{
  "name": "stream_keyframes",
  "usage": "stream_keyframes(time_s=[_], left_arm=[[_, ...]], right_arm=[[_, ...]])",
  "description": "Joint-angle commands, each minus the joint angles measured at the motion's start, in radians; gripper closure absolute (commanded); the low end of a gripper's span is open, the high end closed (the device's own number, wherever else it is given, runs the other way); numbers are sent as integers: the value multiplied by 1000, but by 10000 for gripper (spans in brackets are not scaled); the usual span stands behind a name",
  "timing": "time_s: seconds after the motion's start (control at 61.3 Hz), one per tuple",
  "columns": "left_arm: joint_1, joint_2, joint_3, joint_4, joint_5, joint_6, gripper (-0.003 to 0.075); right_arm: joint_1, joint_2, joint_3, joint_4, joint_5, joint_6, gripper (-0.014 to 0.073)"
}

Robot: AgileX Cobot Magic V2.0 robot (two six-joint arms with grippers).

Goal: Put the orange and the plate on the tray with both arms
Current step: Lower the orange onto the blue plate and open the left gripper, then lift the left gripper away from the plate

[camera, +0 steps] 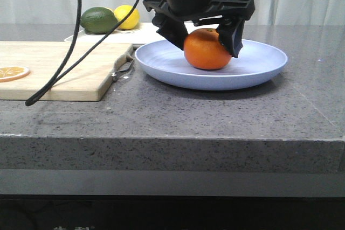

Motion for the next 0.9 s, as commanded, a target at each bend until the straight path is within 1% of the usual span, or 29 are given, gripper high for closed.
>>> stream_keyframes(time_s=[0.0,0.261,0.31,0.342,0.424,0.506,0.522,0.571,0.62,0.669,0.685,0.881], left_arm=[[-6,-68,-36,-5,-57,0,57],[0,-137,-58,23,-24,0,60],[2,-154,-75,40,5,0,74],[2,-163,-86,48,33,0,99],[2,-182,-111,72,89,0,190],[2,-198,-128,108,146,0,343],[2,-203,-128,119,158,0,390],[2,-210,-132,145,180,0,485],[2,-215,-136,176,199,0,610],[2,-219,-136,192,215,0,699],[2,-221,-136,196,224,0,739],[28,-237,-136,190,242,-36,738]], right_arm=[[-4,4,-38,-9,-75,-9,-48],[-4,4,-38,-9,-75,-9,-48],[-4,4,-38,-9,-75,-9,-48],[-4,4,-38,-9,-75,-9,-48],[-4,4,-38,-9,-75,-9,-48],[-4,4,-38,-9,-75,-9,-48],[-4,4,-38,-9,-75,-9,-48],[-4,4,-38,-9,-75,-9,-48],[-4,4,-38,-9,-75,-9,-48],[-4,4,-38,-9,-75,-9,-48],[-4,4,-38,-9,-75,-9,-48],[-4,4,-38,-9,-71,-9,-48]])
